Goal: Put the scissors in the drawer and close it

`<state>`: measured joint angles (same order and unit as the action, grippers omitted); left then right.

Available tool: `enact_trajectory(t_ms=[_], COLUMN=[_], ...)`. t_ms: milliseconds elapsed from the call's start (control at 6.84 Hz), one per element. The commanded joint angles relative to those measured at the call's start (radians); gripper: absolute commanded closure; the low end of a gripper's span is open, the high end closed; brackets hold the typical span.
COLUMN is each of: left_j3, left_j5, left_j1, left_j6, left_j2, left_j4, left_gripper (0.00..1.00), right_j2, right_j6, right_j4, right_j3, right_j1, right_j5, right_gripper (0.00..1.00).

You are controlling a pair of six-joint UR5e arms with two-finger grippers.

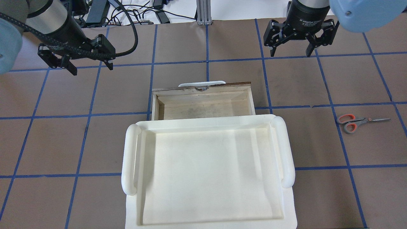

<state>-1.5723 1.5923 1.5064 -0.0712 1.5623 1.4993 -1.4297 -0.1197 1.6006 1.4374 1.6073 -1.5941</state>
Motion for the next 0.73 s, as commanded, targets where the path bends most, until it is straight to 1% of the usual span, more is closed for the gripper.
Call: enact_trajectory(t_ms=[0, 292, 585], left_j3=[0.0, 0.0, -0.024], left_j5=[0.0, 0.0, 0.0], left_j1=[0.0, 0.002, 0.002], left_j6=[-0.001, -0.001, 0.001], left_j2=[-0.002, -0.001, -0.008], left_j4=[0.001, 0.002, 0.001], left_gripper=[0.0, 0.0, 0.0], right_j2=[0.0, 0.003, 0.003], right_j6=[0.0, -0.018, -0.021], right_j4=[-0.001, 0.004, 0.024], right_j3=[0.0, 0.015, 0.017], right_j1=[-0.001, -0.001, -0.003], right_j5=[-0.001, -0.006, -0.004], right_gripper=[0.0, 0.0, 0.0])
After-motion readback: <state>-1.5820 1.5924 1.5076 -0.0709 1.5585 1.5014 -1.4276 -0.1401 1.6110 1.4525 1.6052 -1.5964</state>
